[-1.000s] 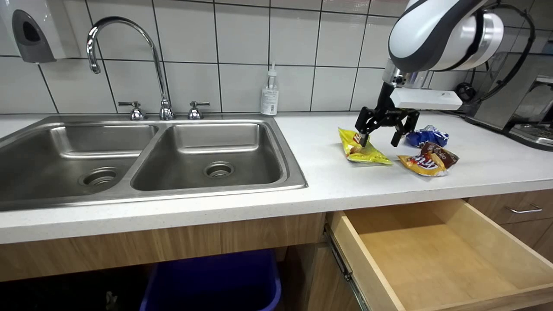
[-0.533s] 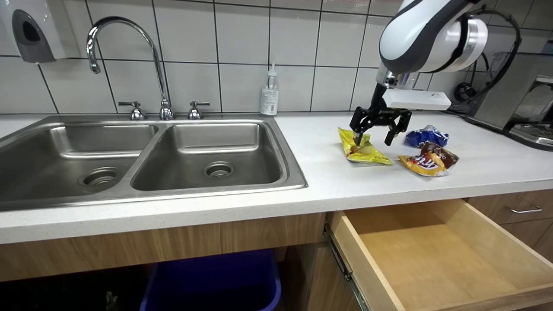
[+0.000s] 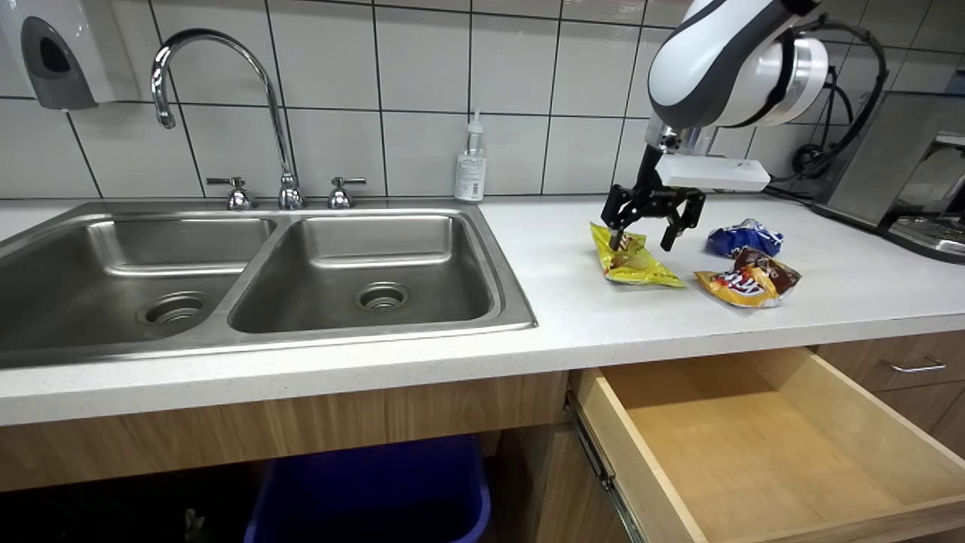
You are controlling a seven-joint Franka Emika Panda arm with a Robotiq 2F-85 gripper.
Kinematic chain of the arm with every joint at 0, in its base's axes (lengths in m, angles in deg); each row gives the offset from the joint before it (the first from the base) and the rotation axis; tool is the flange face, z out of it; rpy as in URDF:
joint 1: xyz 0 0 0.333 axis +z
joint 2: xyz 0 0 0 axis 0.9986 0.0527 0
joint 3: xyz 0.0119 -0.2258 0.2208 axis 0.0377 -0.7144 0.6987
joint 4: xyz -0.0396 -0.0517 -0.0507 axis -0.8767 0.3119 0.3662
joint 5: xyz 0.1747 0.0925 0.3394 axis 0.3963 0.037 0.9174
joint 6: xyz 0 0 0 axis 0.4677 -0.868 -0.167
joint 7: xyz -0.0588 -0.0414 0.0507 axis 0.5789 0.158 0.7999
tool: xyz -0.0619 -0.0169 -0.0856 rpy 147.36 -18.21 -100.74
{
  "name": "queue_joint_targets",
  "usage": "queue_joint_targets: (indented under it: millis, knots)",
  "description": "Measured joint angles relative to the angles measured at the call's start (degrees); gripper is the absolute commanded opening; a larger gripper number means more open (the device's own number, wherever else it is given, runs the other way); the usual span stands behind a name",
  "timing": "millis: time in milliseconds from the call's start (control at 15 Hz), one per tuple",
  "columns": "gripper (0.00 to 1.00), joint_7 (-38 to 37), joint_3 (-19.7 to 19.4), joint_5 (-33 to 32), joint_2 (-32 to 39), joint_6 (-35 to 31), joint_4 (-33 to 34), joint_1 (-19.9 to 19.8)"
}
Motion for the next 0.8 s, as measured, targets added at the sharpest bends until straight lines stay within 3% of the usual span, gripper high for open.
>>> queue_joint_targets:
  millis: [333, 400, 533, 800]
  knots:
    - [0.98, 0.1, 0.1, 0.0, 1.1, 1.0, 1.9, 0.0]
    - [0.74, 0.1, 0.1, 0.0, 1.2, 1.1, 2.2, 0.0]
    - [0.71, 0.2, 0.1, 0.0, 1.5, 1.4, 2.6, 0.0]
    - [0.40, 0.7, 0.1, 0.1, 1.7, 1.5, 3.2, 0.0]
